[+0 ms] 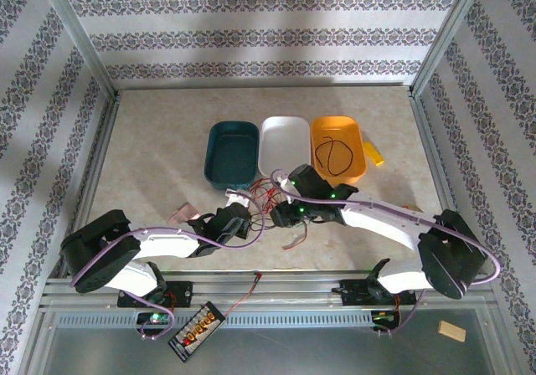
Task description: Untangle the cables
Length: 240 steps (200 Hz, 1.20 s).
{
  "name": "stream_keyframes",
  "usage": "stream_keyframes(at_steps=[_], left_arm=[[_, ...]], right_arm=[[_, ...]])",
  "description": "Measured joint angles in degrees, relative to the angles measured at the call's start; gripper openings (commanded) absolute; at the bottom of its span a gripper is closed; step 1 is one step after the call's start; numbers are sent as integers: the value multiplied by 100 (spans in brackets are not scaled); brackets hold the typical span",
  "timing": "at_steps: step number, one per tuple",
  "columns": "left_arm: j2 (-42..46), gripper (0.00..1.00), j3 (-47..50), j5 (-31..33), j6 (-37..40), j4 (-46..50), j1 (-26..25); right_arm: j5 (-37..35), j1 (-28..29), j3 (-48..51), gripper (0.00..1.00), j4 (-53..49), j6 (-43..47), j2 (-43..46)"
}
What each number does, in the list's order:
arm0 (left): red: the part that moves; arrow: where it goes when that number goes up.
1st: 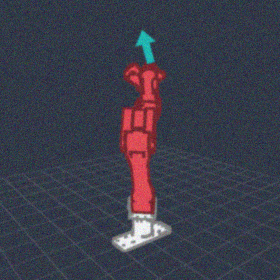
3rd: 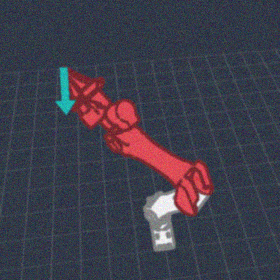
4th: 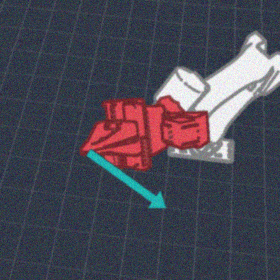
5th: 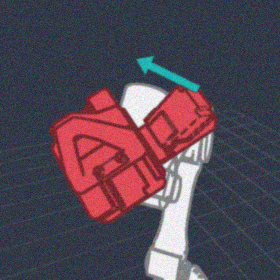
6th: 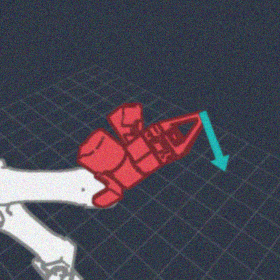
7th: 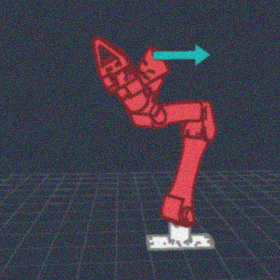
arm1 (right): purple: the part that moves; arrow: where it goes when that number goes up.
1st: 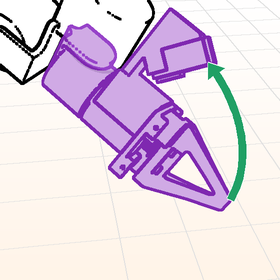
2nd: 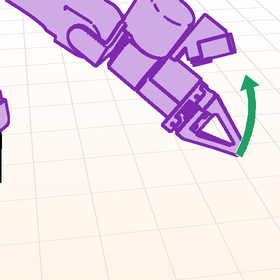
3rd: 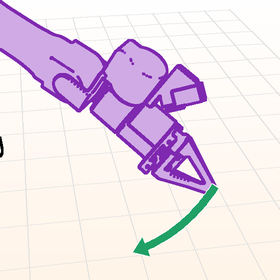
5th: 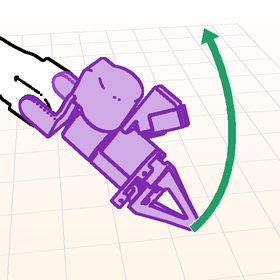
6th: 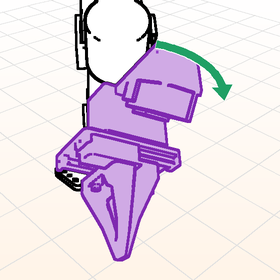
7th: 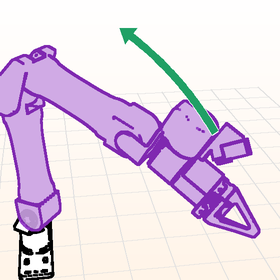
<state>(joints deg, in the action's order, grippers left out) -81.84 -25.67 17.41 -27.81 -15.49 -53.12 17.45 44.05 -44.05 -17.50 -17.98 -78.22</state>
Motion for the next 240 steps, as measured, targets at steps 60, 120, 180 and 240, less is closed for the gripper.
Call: stream_keyframes(at_steps=[60,120,180,240], left_arm=[[-9,18,0,4,15,-13,0],[793,83,127,37,2,-74,0],[949,85,-225,-614,402,-334,0],[-385,58,-820,-645,555,-468,0]], right_arm=[[111,9,59,3,33,28,-254],[348,-461,258,0,-179,50,452],[857,-907,256,0,-669,234,1003],[1362,-1626,181,0,-782,96,1679]])
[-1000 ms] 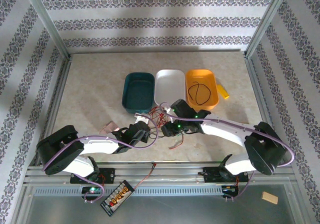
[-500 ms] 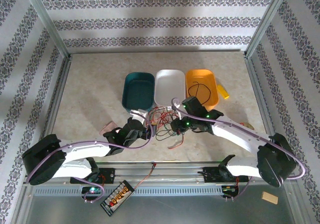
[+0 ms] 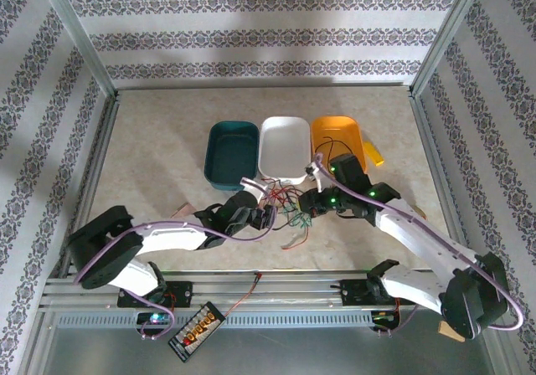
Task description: Untangle the cables
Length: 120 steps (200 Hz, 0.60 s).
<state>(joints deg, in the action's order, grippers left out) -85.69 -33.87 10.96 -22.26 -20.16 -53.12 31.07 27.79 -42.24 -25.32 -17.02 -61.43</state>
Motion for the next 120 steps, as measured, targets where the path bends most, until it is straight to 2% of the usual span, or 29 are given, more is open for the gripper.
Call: stream_keyframes(at_steps=[19,36,55,89,120], left_arm=[[-367,40,-116,68,-28,-74,0],[-555,19,-131,118,-105,-192,7],[-664,0,-131,155,-157,-267,20],[-673,0,-129,245,-295,-299,39],[-616,0,-22,332,-428,-304,39]], right_arm=[[243,-295,-28,0,96,-166,249],[433,-562,-31,0,203,-337,409],[597,-859,-28,0,361,-564,577],[623,-1362,26,0,811,-1014,1047],[254,-1652,35,0,1117,-1300,1497]])
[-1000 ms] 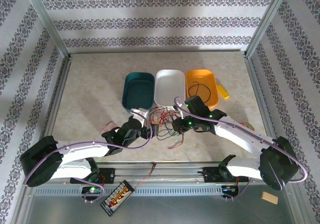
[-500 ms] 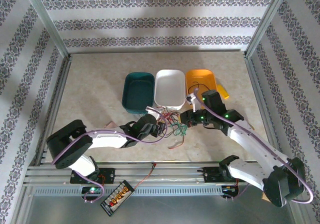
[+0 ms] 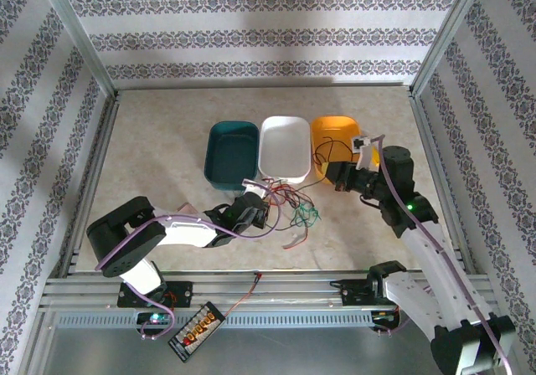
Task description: Untangle the cables
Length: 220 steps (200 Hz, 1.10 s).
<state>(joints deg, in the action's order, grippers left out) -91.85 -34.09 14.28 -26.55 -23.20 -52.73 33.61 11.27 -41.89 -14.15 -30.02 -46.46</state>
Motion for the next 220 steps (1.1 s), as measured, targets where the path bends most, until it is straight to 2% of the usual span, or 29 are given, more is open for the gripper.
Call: stream_keyframes(at_steps=[23,74,154,189,220], left_arm=[[118,0,136,133,-103,2,2],[162,0,175,271,-205,2,4],[275,0,278,426,-247,48,4],[299,0,297,444,-247,66,4],[299,0,297,446,-247,81,4]], right_arm=[[-450,-105,-101,0,96,-116,199],[-1952,-310,-269,0,273,-160,664],[-3560,-632,-844,0,522,-42,887],[-4006,-715,-1150,0,699,225,911],[-4129,-785,-1340,0,846,402,870]])
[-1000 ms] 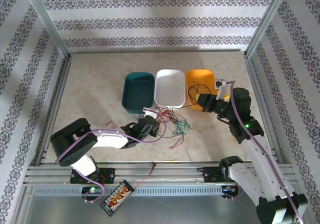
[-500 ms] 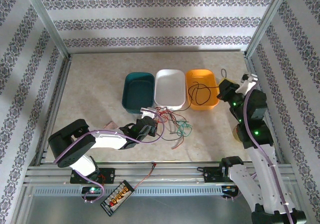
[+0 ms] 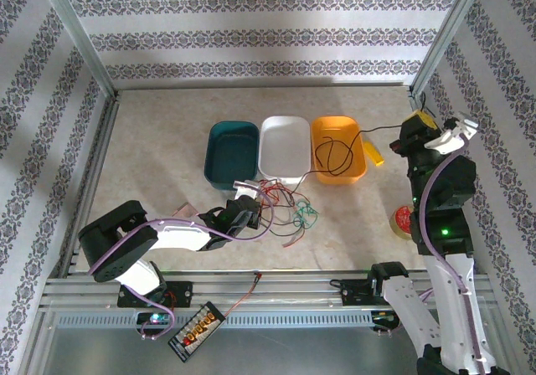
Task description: Untangle the cables
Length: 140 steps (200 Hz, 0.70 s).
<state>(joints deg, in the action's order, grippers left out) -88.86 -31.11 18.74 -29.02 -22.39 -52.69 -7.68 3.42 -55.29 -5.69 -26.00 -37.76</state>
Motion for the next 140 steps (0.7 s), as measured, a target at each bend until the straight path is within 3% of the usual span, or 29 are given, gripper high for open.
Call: stream_keyframes(at_steps=[74,140], left_arm=[[0,0,0,0,-2,63,0],[0,0,-2,0,0,79,0]], right_arm=[[1040,-107,-577,0,608,26,-848],[1180,-144,-883,0,964,199,-1932]])
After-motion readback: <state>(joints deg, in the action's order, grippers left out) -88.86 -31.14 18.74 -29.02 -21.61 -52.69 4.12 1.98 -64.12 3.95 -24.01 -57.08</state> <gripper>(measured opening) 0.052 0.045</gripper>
